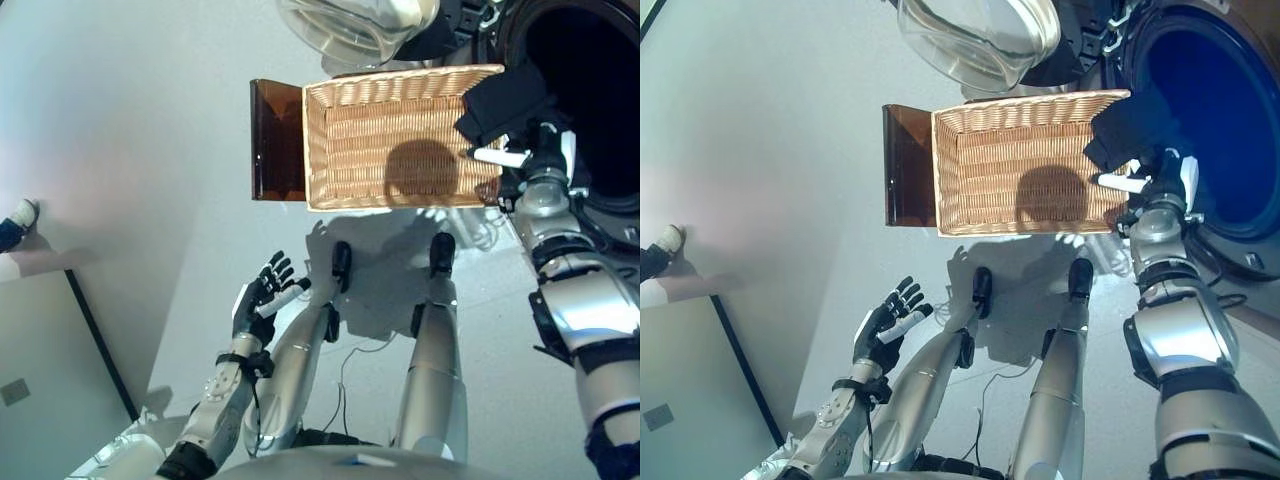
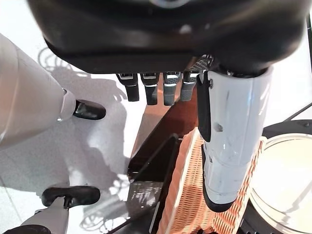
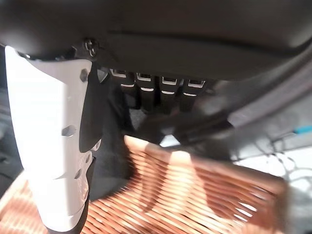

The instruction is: Pick up the clothes and place them into the washing machine

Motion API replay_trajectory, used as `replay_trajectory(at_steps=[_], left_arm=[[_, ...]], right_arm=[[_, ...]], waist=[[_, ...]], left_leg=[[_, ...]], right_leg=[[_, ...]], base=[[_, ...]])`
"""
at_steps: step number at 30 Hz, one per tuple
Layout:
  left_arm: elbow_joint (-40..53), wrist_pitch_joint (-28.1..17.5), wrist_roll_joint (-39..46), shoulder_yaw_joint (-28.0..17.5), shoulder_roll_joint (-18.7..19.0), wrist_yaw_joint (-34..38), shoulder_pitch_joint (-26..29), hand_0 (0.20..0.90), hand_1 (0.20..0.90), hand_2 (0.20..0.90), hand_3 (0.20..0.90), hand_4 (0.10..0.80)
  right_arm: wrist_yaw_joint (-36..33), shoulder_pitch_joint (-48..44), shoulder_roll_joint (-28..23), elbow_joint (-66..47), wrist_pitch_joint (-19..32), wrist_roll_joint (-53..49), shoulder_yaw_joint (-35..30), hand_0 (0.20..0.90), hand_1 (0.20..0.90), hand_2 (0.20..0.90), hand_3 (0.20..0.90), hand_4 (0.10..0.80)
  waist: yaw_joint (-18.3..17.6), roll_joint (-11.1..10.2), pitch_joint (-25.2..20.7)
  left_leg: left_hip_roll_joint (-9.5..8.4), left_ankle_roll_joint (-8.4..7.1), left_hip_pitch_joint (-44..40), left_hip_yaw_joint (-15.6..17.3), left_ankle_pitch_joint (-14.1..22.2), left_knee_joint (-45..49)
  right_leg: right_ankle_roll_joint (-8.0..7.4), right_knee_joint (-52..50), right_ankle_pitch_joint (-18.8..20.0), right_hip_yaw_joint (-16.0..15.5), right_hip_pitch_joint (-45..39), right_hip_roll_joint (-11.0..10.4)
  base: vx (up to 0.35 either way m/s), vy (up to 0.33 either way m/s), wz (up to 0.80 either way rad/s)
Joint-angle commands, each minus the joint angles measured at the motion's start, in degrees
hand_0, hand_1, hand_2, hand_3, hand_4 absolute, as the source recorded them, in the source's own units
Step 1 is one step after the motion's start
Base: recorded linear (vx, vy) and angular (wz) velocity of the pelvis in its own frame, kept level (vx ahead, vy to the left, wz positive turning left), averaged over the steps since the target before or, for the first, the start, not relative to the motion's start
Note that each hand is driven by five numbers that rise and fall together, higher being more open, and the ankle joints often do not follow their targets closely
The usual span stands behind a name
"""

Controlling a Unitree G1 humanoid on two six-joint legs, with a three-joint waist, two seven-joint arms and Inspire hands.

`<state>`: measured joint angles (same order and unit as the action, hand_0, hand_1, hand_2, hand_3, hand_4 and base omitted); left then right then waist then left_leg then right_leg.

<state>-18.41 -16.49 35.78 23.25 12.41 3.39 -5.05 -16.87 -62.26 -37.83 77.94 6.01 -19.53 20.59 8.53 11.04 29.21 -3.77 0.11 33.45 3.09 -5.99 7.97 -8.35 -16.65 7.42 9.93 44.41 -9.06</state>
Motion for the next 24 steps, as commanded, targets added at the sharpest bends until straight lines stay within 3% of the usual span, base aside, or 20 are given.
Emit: replay_trajectory(at_steps=[1, 8, 19, 21, 22, 24], left_arm=[[4.75, -2.35, 0.68, -1.54, 5.25, -0.23, -2.32, 0.9, 0.9, 0.9, 0.9, 0.8], [4.44, -2.37, 1.15, -1.3, 5.45, -0.53, -2.64, 0.9, 0.9, 0.9, 0.9, 0.8], [5.26, -1.48, 2.03, -0.01, 6.56, -2.24, -3.57, 0.9, 0.9, 0.9, 0.9, 0.8], [5.54, -1.42, 1.98, 0.07, 6.64, -2.27, -3.59, 0.9, 0.9, 0.9, 0.9, 0.8], [5.66, -1.3, 1.95, 0.12, 6.64, -2.34, -3.64, 0.9, 0.9, 0.9, 0.9, 0.8], [5.63, -0.99, 2.01, 0.31, 6.64, -2.54, -3.72, 0.9, 0.9, 0.9, 0.9, 0.8]], right_arm=[[-0.24, -6.32, -4.19, -6.25, 3.63, -0.98, 4.05, 0.9, 0.9, 0.9, 0.9, 0.8], [-0.2, -9.18, -4.93, -5.48, 4.56, -6.53, 2.31, 0.9, 0.9, 0.9, 0.9, 0.8], [1.7, -15.38, -6.15, -0.26, 4.48, -17.24, -0.6, 0.9, 0.9, 0.9, 0.9, 0.8], [2.12, -15.6, -5.95, -0.28, 4.51, -18.63, -1.05, 0.853, 0.853, 0.853, 0.853, 0.767], [2.24, -15.67, -6.0, -0.31, 4.7, -19.74, -1.54, 0.768, 0.768, 0.768, 0.768, 0.706], [2.34, -16.05, -5.74, -0.57, 5.04, -21.32, -2.01, 0.68, 0.68, 0.68, 0.68, 0.643]], waist=[[-0.03, 1.93, -0.27], [0.41, 1.71, -1.13], [2.02, 3.68, -2.58], [2.17, 3.83, -2.7], [2.29, 3.93, -2.81], [2.37, 4.0, -2.82]], left_leg=[[0.93, -3.87, 4.39, 0.78, -2.69, 0.13], [0.93, -3.81, 3.6, 0.6, -2.51, -0.17], [0.83, -3.65, 3.17, 0.51, -2.72, -1.04], [0.83, -3.62, 3.11, 0.52, -2.75, -1.14], [0.84, -3.61, 3.05, 0.55, -2.75, -1.22], [0.82, -3.6, 2.98, 0.57, -2.76, -1.21]], right_leg=[[3.66, -3.91, -6.29, -2.72, -1.29, 3.22], [3.69, -3.51, -6.67, -2.73, -2.17, 3.22], [3.53, -2.92, -7.0, -2.74, -2.3, 2.87], [3.52, -2.93, -7.03, -2.65, -2.32, 2.86], [3.5, -2.88, -7.07, -2.62, -2.36, 2.84], [3.47, -3.03, -7.11, -2.6, -2.3, 2.78]], base=[[0.0, 0.0, 0.0], [0.0, 0.0, 0.0], [0.0, 0.0, 0.0], [0.0, 0.0, 0.0], [0.0, 0.0, 0.0], [0.0, 0.0, 0.0]])
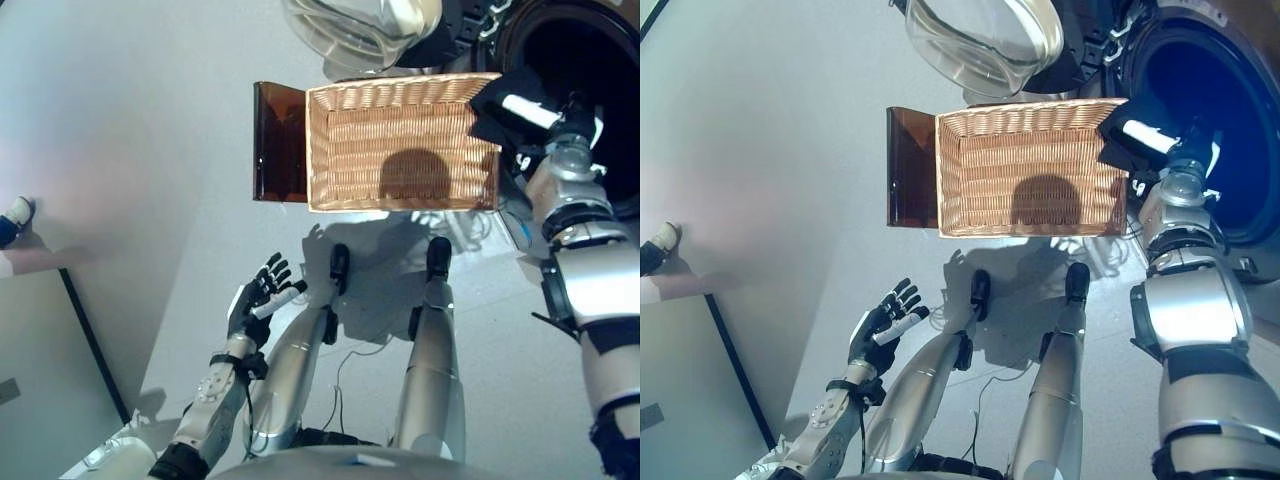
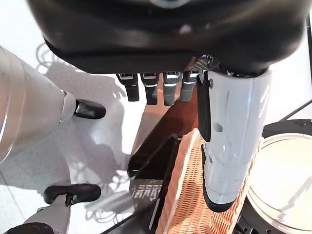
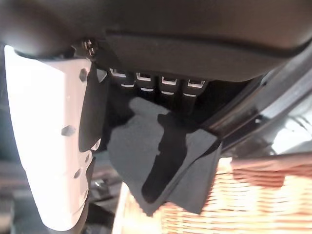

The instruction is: Pick up the clothes and place them into the washing machine

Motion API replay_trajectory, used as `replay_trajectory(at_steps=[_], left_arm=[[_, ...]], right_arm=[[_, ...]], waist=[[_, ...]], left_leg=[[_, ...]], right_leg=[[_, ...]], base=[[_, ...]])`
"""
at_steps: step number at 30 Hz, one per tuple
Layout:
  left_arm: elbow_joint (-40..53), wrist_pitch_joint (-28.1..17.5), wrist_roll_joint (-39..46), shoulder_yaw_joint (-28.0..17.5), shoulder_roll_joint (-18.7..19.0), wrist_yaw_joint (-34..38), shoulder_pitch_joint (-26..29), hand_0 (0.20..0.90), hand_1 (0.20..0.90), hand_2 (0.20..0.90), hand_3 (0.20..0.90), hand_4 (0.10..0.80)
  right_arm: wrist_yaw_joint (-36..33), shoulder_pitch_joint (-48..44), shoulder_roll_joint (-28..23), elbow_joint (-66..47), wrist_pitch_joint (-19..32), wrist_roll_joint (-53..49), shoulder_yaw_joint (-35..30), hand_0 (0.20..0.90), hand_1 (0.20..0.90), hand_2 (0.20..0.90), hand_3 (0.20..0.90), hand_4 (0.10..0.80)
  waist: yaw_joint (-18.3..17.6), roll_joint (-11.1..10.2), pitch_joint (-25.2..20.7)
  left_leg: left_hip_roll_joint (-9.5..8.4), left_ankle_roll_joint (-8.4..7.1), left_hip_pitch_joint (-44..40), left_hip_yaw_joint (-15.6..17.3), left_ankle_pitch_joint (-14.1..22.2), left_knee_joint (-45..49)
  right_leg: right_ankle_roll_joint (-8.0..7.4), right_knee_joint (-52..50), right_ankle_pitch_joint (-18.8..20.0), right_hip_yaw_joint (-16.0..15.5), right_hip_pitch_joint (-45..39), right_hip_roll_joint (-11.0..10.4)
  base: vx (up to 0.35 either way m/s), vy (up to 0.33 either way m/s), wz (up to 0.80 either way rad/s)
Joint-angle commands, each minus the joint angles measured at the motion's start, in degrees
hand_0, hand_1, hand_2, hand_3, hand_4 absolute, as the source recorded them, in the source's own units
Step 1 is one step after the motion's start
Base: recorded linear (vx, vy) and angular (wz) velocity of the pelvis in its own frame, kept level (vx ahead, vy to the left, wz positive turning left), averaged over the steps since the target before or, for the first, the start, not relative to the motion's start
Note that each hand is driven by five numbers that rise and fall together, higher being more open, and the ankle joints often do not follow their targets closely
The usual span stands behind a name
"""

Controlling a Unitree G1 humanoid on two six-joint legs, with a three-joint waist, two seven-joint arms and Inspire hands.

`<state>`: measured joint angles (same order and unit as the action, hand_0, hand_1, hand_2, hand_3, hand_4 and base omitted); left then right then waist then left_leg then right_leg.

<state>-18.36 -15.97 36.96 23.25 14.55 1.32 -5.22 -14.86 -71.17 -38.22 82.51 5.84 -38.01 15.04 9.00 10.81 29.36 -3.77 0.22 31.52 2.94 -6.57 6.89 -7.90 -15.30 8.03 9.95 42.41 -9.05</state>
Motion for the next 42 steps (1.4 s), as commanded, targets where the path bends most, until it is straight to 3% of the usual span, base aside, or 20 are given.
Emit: replay_trajectory(at_steps=[1, 2, 3, 22, 42], left_arm=[[5.44, -1.36, 0.93, 0.42, 4.46, -0.53, -3.54, 0.9, 0.9, 0.9, 0.9, 0.8], [5.44, -1.36, 0.93, 0.42, 4.45, -0.53, -3.54, 0.9, 0.9, 0.9, 0.9, 0.8], [5.41, -1.28, 0.88, 0.48, 4.48, -0.54, -3.41, 0.9, 0.9, 0.9, 0.9, 0.8], [4.72, -1.92, 0.54, 0.83, 4.14, -0.11, -2.65, 0.9, 0.9, 0.9, 0.9, 0.8], [4.34, -2.03, 1.37, 1.08, 3.91, -0.25, -2.75, 0.9, 0.9, 0.9, 0.9, 0.8]], right_arm=[[0.51, -7.51, -5.17, -4.99, 5.21, -3.49, 3.53, 0.502, 0.502, 0.502, 0.502, 0.516], [0.52, -7.53, -5.17, -4.97, 5.21, -3.5, 3.54, 0.409, 0.409, 0.409, 0.409, 0.449], [0.36, -7.68, -5.11, -4.89, 5.34, -3.56, 3.58, 0.2, 0.2, 0.2, 0.2, 0.3], [-0.3, -7.78, -4.73, -6.08, 5.52, 0.51, 5.69, 0.2, 0.2, 0.2, 0.2, 0.3], [-1.27, -4.97, -3.02, -7.56, 9.18, -10.95, -2.01, 0.2, 0.2, 0.2, 0.2, 0.3]], waist=[[2.03, 4.28, -3.09], [2.02, 4.28, -3.09], [2.09, 4.29, -3.15], [2.18, 4.75, -3.02], [1.96, 5.25, -3.55]], left_leg=[[0.83, -3.73, 4.85, 0.73, -2.17, -0.19], [0.83, -3.73, 4.86, 0.74, -2.17, -0.19], [0.79, -3.73, 4.84, 0.73, -2.16, -0.21], [0.56, -3.76, 5.2, 0.98, -2.26, -0.14], [0.44, -3.7, 5.11, 1.43, -1.88, -0.15]], right_leg=[[3.02, -4.4, -7.74, -2.6, -0.3, 2.73], [3.02, -4.41, -7.75, -2.6, -0.29, 2.73], [3.01, -4.39, -7.76, -2.57, -0.29, 2.74], [3.0, -4.14, -7.59, -2.15, -0.19, 2.82], [3.02, -4.05, -7.85, -1.68, -0.22, 2.98]], base=[[0.0, 0.0, 0.0], [0.0, 0.0, 0.0], [0.0, 0.0, 0.0], [0.0, 0.0, 0.0], [0.0, 0.0, 0.0]])
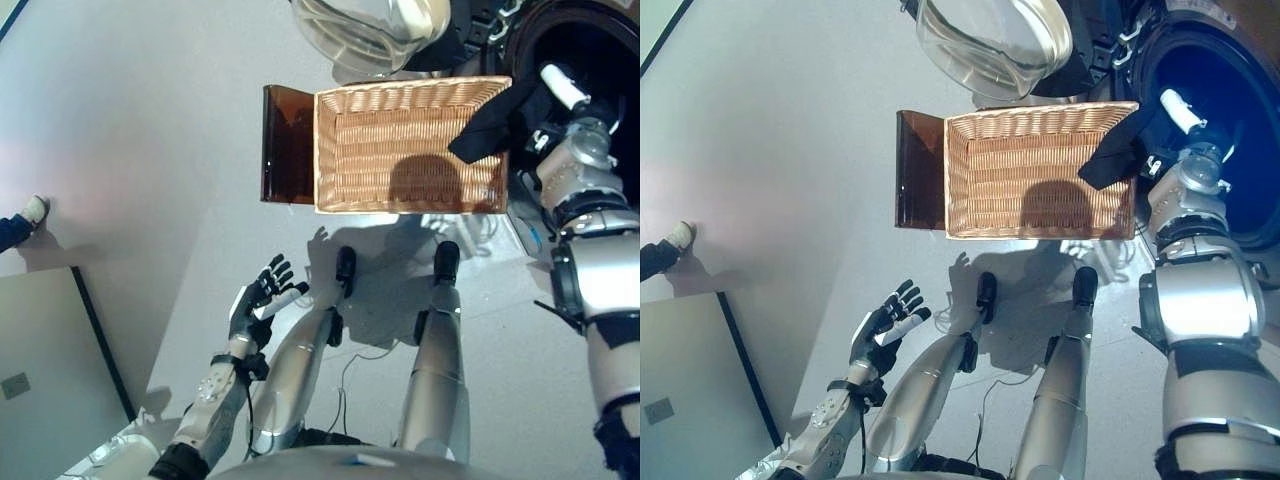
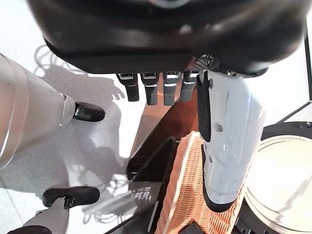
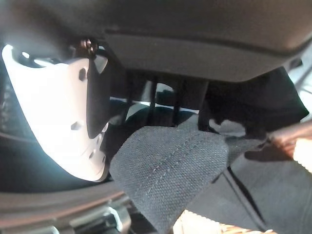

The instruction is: Pick up the clothes and place them into the washing machine

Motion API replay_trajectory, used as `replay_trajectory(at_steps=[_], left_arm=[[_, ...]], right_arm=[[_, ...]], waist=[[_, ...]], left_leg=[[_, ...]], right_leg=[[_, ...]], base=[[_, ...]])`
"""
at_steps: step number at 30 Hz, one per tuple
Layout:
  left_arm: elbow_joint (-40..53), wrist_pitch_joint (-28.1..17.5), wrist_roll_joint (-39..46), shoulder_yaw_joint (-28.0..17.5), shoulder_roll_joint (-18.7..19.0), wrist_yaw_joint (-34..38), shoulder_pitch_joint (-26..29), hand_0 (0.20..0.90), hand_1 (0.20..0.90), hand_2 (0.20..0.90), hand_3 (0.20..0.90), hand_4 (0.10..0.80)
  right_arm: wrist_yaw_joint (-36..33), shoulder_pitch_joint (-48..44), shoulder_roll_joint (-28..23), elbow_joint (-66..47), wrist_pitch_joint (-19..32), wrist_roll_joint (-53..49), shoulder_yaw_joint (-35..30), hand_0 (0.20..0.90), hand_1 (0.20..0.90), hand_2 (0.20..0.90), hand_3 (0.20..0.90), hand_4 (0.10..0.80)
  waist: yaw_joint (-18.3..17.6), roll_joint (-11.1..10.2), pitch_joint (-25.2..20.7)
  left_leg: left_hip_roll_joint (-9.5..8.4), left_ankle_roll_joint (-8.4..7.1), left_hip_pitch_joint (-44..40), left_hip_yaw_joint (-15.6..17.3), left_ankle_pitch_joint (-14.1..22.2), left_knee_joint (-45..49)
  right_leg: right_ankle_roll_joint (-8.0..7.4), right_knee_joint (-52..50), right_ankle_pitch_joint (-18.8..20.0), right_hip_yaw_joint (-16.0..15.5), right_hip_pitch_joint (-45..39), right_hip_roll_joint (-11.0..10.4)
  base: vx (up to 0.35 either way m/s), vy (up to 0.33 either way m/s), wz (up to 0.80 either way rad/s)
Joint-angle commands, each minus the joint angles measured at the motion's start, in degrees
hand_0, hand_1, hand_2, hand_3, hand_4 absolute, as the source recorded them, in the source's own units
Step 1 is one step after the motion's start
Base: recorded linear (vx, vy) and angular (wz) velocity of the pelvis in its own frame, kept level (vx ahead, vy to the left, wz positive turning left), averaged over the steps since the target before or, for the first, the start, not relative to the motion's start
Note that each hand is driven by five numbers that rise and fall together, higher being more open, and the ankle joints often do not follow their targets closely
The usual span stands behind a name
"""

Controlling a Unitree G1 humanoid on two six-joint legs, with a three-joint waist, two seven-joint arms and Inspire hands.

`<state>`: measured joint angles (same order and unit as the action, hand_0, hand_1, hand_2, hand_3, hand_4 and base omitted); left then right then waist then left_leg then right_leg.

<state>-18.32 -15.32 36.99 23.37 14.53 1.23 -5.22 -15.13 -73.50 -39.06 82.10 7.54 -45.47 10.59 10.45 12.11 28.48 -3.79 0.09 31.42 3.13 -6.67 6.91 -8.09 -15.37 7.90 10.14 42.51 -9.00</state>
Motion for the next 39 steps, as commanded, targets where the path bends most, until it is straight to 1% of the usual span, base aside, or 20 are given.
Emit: replay_trajectory(at_steps=[1, 2, 3, 4, 5, 6, 8, 11, 14, 15, 16, 17, 18, 20, 25, 27, 31, 34, 35, 39], left_arm=[[4.14, -2.68, 1.43, 0.95, 3.78, -0.07, -2.74, 0.9, 0.9, 0.9, 0.9, 0.8], [3.92, -2.69, 1.33, 1.0, 3.68, 0.26, -2.75, 0.9, 0.9, 0.9, 0.9, 0.8], [3.9, -2.69, 1.32, 1.07, 3.75, 0.27, -2.77, 0.9, 0.9, 0.9, 0.9, 0.8], [3.95, -2.65, 1.25, 1.2, 3.79, 0.31, -2.74, 0.9, 0.9, 0.9, 0.9, 0.8], [4.03, -2.63, 1.33, 1.33, 3.79, 0.31, -2.81, 0.9, 0.9, 0.9, 0.9, 0.8], [4.05, -2.63, 1.33, 1.34, 3.8, 0.31, -2.77, 0.9, 0.9, 0.9, 0.9, 0.8], [4.22, -2.45, 1.56, 1.6, 3.94, 0.12, -3.11, 0.9, 0.9, 0.9, 0.9, 0.8], [4.29, -2.33, 1.81, 1.66, 4.0, -0.03, -3.34, 0.9, 0.9, 0.9, 0.9, 0.8], [4.33, -1.97, 2.2, 1.78, 4.17, -0.17, -3.85, 0.9, 0.9, 0.9, 0.9, 0.8], [4.34, -1.97, 2.21, 1.79, 4.15, -0.17, -3.77, 0.9, 0.9, 0.9, 0.9, 0.8], [4.16, -1.92, 2.15, 1.8, 4.23, -0.15, -3.86, 0.9, 0.9, 0.9, 0.9, 0.8], [4.1, -1.84, 2.24, 1.81, 4.18, -0.15, -3.87, 0.9, 0.9, 0.9, 0.9, 0.8], [3.81, -1.85, 2.23, 1.76, 4.31, 0.16, -3.99, 0.9, 0.9, 0.9, 0.9, 0.8], [3.7, -1.85, 2.15, 1.76, 4.25, 0.24, -3.94, 0.9, 0.9, 0.9, 0.9, 0.8], [4.1, -1.87, 2.37, 1.37, 4.28, 0.47, -4.57, 0.9, 0.9, 0.9, 0.9, 0.8], [4.56, -1.87, 2.56, 1.31, 4.41, 0.27, -4.9, 0.9, 0.9, 0.9, 0.9, 0.8], [4.5, -1.82, 2.35, 1.27, 4.93, 0.2, -5.71, 0.9, 0.9, 0.9, 0.9, 0.8], [4.59, -1.82, 2.16, 1.34, 4.92, 0.38, -5.75, 0.9, 0.9, 0.9, 0.9, 0.8], [4.47, -1.84, 2.02, 1.38, 4.82, 0.57, -5.79, 0.9, 0.9, 0.9, 0.9, 0.8], [4.19, -1.92, 2.06, 1.06, 4.45, 1.14, -5.61, 0.9, 0.9, 0.9, 0.9, 0.8]], right_arm=[[-1.75, -2.35, -2.48, -7.41, 8.42, -4.92, 1.09, 0.2, 0.2, 0.2, 0.2, 0.3], [-2.25, -1.96, -2.99, -7.57, 9.32, -7.21, -0.59, 0.2, 0.2, 0.2, 0.2, 0.3], [-2.2, -1.85, -3.02, -7.54, 9.34, -7.26, -0.66, 0.2, 0.2, 0.2, 0.2, 0.3], [-2.82, -1.79, -3.63, -7.51, 9.86, -8.61, -1.81, 0.2, 0.2, 0.2, 0.2, 0.3], [-2.93, -1.58, -4.83, -7.27, 10.55, -11.12, -3.44, 0.2, 0.2, 0.2, 0.2, 0.3], [-2.83, -1.61, -4.88, -7.23, 10.57, -11.19, -3.44, 0.2, 0.2, 0.2, 0.2, 0.3], [-3.55, -2.06, -7.15, -6.84, 11.73, -14.78, -5.55, 0.2, 0.2, 0.2, 0.2, 0.3], [-3.62, -2.32, -8.58, -6.99, 12.77, -17.35, -6.69, 0.2, 0.2, 0.2, 0.2, 0.3], [-4.7, -2.83, -11.74, -7.19, 14.58, -21.09, -8.57, 0.2, 0.2, 0.2, 0.2, 0.3], [-4.6, -2.9, -11.81, -7.15, 14.6, -21.19, -8.54, 0.2, 0.2, 0.2, 0.2, 0.3], [-5.07, -3.12, -12.48, -7.18, 15.14, -21.71, -8.92, 0.2, 0.2, 0.2, 0.2, 0.3], [-5.33, -3.33, -13.05, -7.37, 15.5, -22.53, -9.33, 0.2, 0.2, 0.2, 0.2, 0.3], [-6.65, -3.79, -14.48, -7.69, 16.49, -22.96, -9.83, 0.2, 0.2, 0.2, 0.2, 0.3], [-7.01, -4.02, -15.22, -7.78, 16.5, -22.81, -9.7, 0.2, 0.2, 0.2, 0.2, 0.3], [-9.83, -4.62, -18.56, -9.24, 17.79, -22.83, -10.67, 0.2, 0.2, 0.2, 0.2, 0.3], [-10.59, -5.31, -19.8, -9.69, 17.75, -22.42, -10.37, 0.2, 0.2, 0.2, 0.2, 0.3], [-12.96, -7.68, -23.27, -10.16, 19.4, -23.03, -10.11, 0.2, 0.2, 0.2, 0.2, 0.3], [-14.37, -7.99, -24.25, -10.68, 20.31, -22.64, -10.63, 0.2, 0.2, 0.2, 0.2, 0.3], [-16.23, -7.62, -24.92, -10.99, 21.15, -21.77, -11.45, 0.2, 0.2, 0.2, 0.2, 0.3], [-18.74, -5.7, -25.15, -12.02, 22.82, -21.1, -13.69, 0.2, 0.2, 0.2, 0.2, 0.3]], waist=[[0.46, 4.06, -2.65], [0.38, 4.19, -2.67], [0.37, 4.13, -2.69], [0.39, 4.28, -2.72], [0.14, 4.38, -2.88], [0.23, 4.41, -2.89], [0.08, 4.59, -3.2], [0.05, 4.65, -3.37], [-0.17, 4.65, -3.93], [-0.02, 4.71, -3.95], [-0.17, 4.65, -4.18], [-0.09, 4.78, -4.34], [-0.3, 4.76, -4.61], [-0.3, 4.81, -4.7], [-0.94, 4.89, -5.2], [-0.9, 5.16, -5.43], [-1.03, 5.68, -6.12], [-1.06, 6.08, -6.29], [-1.27, 6.36, -6.43], [-1.79, 6.6, -6.62]], left_leg=[[0.55, -3.59, 5.34, 1.33, -2.06, -0.3], [0.52, -3.58, 5.3, 1.34, -1.97, -0.34], [0.42, -3.59, 5.09, 1.3, -1.65, -0.29], [0.51, -3.57, 5.3, 1.32, -1.93, -0.32], [0.4, -3.58, 5.13, 1.29, -1.55, -0.3], [0.5, -3.57, 5.34, 1.32, -1.88, -0.34], [0.38, -3.6, 5.2, 1.35, -1.48, -0.33], [0.44, -3.6, 5.41, 1.39, -1.77, -0.34], [0.21, -3.69, 5.17, 1.28, -1.33, -0.44], [0.36, -3.67, 5.49, 1.35, -1.82, -0.51], [0.24, -3.69, 5.24, 1.3, -1.36, -0.52], [0.35, -3.66, 5.5, 1.34, -1.81, -0.65], [0.19, -3.72, 5.15, 1.24, -1.32, -0.65], [0.35, -3.72, 5.41, 1.34, -1.8, -0.74], [0.07, -3.77, 4.9, 1.2, -1.29, -1.02], [0.17, -3.78, 5.03, 1.21, -1.78, -1.24], [-0.02, -3.9, 4.57, 1.0, -1.44, -1.67], [0.08, -3.86, 4.8, 1.02, -2.02, -1.92], [0.06, -3.9, 4.7, 1.04, -2.08, -2.18], [0.0, -3.85, 4.64, 1.04, -2.14, -2.38]], right_leg=[[3.19, -3.84, -7.37, -1.83, -0.24, 3.01], [3.15, -3.76, -7.42, -1.76, -0.33, 2.99], [3.14, -3.91, -7.87, -1.79, -0.51, 2.89], [3.13, -3.73, -7.48, -1.77, -0.33, 2.98], [3.1, -3.85, -7.99, -1.78, -0.45, 2.83], [3.11, -3.72, -7.54, -1.75, -0.26, 2.93], [3.04, -3.97, -8.1, -1.72, -0.36, 2.71], [3.02, -3.92, -7.72, -1.68, -0.13, 2.8], [2.92, -3.98, -8.44, -1.67, -0.33, 2.63], [2.93, -3.77, -7.78, -1.63, -0.04, 2.78], [2.88, -3.84, -8.38, -1.6, -0.29, 2.63], [2.87, -3.61, -7.78, -1.46, 0.0, 2.81], [2.81, -3.87, -8.58, -1.48, -0.24, 2.6], [2.82, -3.73, -7.97, -1.45, 0.05, 2.73], [2.67, -3.76, -8.75, -1.33, -0.43, 2.56], [2.62, -3.44, -8.13, -1.24, -0.28, 2.63], [2.44, -3.41, -8.99, -1.12, -0.6, 2.31], [2.36, -3.24, -8.4, -1.04, -0.34, 2.46], [2.3, -3.09, -8.5, -0.93, -0.44, 2.44], [2.33, -3.1, -8.58, -0.9, -0.41, 2.55]], base=[[0.0, 0.0, 0.0], [0.0, 0.0, 0.0], [0.0, 0.0, 0.0], [0.03, 0.009, 0.0], [0.0, 0.0, 0.0], [0.0, 0.0, 0.0], [0.0, 0.0, 0.0], [0.0, 0.0, 0.0], [0.026, 0.004, 0.0], [0.0, 0.0, 0.0], [0.0, 0.0, 0.0], [0.055, 0.014, 0.0], [0.0, 0.0, 0.0], [0.0, 0.0, 0.0], [0.008, 0.001, 0.01], [0.0, 0.0, 0.0], [0.038, 0.001, 0.01], [0.013, 0.003, 0.01], [0.034, 0.007, 0.03], [0.025, 0.007, 0.04]])
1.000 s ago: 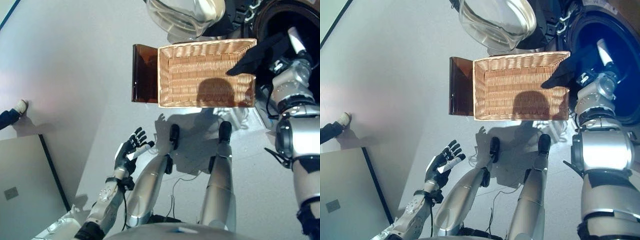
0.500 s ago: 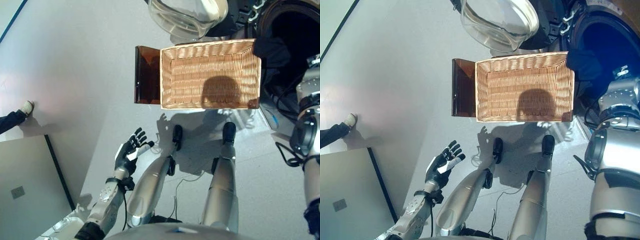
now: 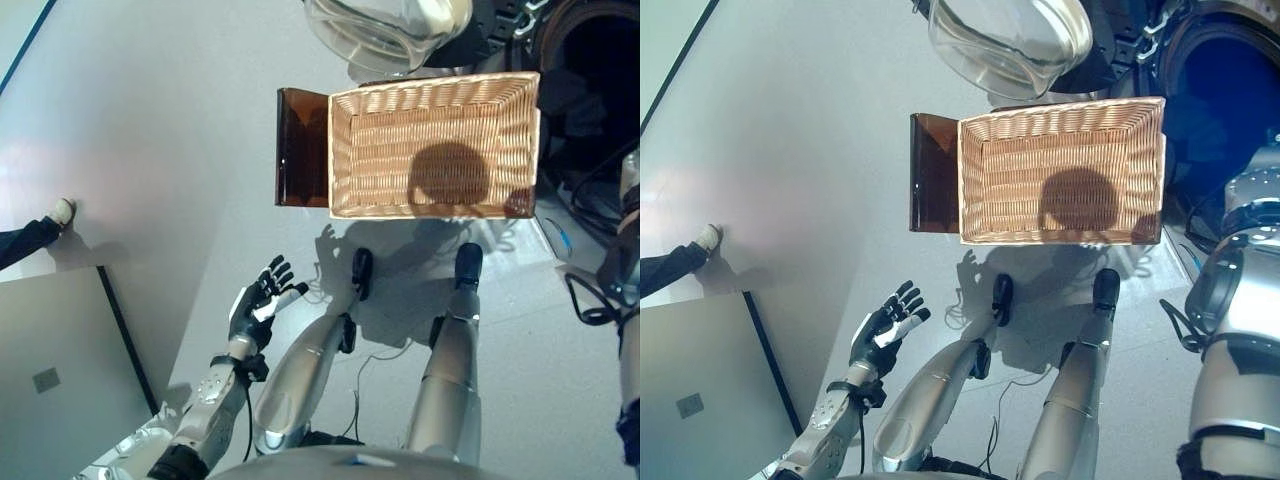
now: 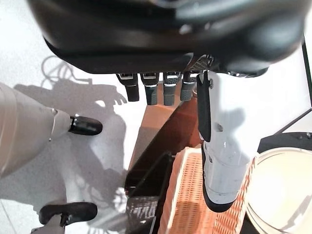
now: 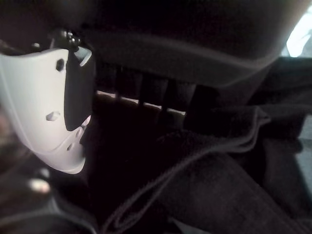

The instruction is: Pick up the clothes and place them into the washing machine

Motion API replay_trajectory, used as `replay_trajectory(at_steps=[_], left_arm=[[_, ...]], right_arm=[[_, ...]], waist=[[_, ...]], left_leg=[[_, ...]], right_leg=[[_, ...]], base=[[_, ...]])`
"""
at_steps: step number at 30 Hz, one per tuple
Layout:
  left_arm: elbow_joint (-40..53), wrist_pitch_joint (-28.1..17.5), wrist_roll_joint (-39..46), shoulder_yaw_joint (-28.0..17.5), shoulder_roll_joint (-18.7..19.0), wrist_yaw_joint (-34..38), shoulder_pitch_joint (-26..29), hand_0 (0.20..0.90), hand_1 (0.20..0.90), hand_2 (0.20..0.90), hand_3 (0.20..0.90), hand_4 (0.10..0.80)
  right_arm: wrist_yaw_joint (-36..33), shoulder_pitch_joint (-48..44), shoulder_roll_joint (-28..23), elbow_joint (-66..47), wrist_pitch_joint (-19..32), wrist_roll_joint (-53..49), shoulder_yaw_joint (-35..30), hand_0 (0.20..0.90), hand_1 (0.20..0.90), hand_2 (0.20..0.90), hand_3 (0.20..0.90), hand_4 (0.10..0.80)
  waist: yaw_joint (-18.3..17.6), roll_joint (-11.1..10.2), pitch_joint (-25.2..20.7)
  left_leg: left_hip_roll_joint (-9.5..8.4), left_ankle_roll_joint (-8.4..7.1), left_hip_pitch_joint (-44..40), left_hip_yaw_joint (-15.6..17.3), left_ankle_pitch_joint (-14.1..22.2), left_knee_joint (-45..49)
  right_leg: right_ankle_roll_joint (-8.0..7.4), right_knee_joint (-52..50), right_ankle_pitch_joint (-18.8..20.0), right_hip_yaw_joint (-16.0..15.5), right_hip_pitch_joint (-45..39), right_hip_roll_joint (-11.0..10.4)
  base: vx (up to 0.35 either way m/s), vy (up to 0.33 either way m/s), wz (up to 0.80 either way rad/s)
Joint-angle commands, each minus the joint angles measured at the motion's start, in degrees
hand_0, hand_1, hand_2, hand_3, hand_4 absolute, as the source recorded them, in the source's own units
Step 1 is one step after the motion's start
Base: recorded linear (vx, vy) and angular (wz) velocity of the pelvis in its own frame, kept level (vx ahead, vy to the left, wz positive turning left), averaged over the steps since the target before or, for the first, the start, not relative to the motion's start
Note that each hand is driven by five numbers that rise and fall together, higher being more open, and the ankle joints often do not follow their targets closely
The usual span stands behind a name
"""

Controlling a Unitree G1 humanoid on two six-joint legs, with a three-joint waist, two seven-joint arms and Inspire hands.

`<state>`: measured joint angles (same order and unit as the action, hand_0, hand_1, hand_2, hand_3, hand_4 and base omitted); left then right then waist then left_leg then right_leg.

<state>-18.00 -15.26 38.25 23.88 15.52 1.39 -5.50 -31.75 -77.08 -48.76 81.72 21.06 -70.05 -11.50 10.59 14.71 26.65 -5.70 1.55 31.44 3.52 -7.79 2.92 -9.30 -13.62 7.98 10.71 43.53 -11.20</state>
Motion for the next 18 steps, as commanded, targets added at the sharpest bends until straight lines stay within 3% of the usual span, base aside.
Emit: replay_trajectory(at_steps=[1, 6, 11, 18], left_arm=[[3.62, -2.08, 0.74, 0.39, 3.22, 1.17, -5.45, 0.9, 0.9, 0.9, 0.9, 0.8], [2.68, -2.42, 0.6, -0.56, 3.32, 1.56, -5.8, 0.9, 0.9, 0.9, 0.9, 0.8], [3.31, -2.63, 0.73, -1.38, 4.28, 0.95, -6.99, 0.9, 0.9, 0.9, 0.9, 0.8], [2.91, -2.83, 1.1, -1.02, 4.19, 0.8, -7.01, 0.9, 0.9, 0.9, 0.9, 0.8]], right_arm=[[-3.19, -1.05, -15.26, -12.09, 9.87, 3.92, 7.23, 0.2, 0.2, 0.2, 0.2, 0.3], [-5.05, 1.45, -17.46, -11.97, 8.61, 6.77, 6.45, 0.2, 0.2, 0.2, 0.2, 0.3], [-4.26, 1.92, -23.08, -9.12, 6.82, 7.81, 8.42, 0.2, 0.2, 0.2, 0.2, 0.3], [-4.28, 0.71, -21.38, -8.7, 6.5, 7.85, 9.39, 0.2, 0.2, 0.2, 0.2, 0.3]], waist=[[-2.1, 4.0, -4.91], [-2.8, 3.24, -5.54], [-3.68, 2.21, -5.42], [-3.76, 2.66, -5.07]], left_leg=[[1.86, -5.27, 4.55, 0.67, -0.97, 1.46], [1.77, -5.23, 4.5, 0.84, -0.76, 1.43], [1.7, -5.19, 4.58, 0.89, -0.46, 1.61], [1.74, -5.01, 4.57, 1.61, -0.32, 1.78]], right_leg=[[3.56, -4.84, -8.73, -1.44, -1.43, 4.8], [3.64, -4.98, -8.74, -1.46, -1.4, 4.81], [3.62, -4.9, -8.61, -1.27, -1.19, 4.77], [3.68, -4.72, -8.56, -0.67, -0.95, 4.88]], base=[[0.0, 0.0, 0.0], [0.013, 0.003, 0.01], [0.0, 0.0, 0.0], [0.001, 0.001, -0.02]])
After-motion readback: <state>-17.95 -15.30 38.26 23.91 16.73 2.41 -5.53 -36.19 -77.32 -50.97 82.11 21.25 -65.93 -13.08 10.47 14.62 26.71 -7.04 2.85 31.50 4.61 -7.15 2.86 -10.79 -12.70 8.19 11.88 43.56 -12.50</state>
